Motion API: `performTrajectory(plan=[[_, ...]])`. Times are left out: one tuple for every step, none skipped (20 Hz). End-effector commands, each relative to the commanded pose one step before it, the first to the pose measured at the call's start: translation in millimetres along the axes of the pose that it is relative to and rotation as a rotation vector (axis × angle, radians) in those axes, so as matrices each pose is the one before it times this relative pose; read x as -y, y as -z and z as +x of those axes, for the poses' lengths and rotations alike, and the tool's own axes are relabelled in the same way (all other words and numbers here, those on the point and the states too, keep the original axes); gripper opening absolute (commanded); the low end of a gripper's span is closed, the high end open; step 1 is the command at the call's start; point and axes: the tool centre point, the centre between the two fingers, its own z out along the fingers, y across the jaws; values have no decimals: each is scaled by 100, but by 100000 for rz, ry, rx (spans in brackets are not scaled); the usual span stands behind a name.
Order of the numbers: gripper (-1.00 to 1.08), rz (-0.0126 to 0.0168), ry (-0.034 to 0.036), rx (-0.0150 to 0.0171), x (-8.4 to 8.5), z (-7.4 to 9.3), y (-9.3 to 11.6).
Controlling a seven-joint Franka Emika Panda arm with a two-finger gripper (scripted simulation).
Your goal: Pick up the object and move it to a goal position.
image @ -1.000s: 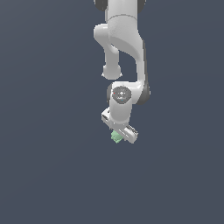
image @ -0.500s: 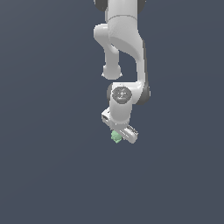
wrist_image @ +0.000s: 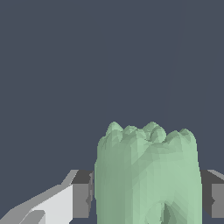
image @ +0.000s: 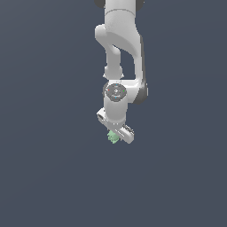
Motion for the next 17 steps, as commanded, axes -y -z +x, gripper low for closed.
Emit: performTrajectory(plan=[[-100,90,-242,-90,-1494,1296,1248],[-100,0,0,0,-709,602,608],[-100,0,0,0,-764,654,658],[-100,0,0,0,-800,692,693],[-100,0,0,0,-782,685,681],[-100,0,0,0,-734,651,642],[-100,0,0,0,-678,611,597],[-100,0,0,0,-613,561,544],[-100,0,0,0,-545,508,486],[-100,-23,-42,-10,-495,465,425],[-100,0,0,0,-408,395,369],[-100,0,0,0,-340,335,309],[-100,0,0,0,-273,273,249],[-100,0,0,0,-208,212,191],[-100,0,0,0,-147,151,135],[-100,0,0,0,-87,90,80],[-100,0,0,0,-29,30,27]])
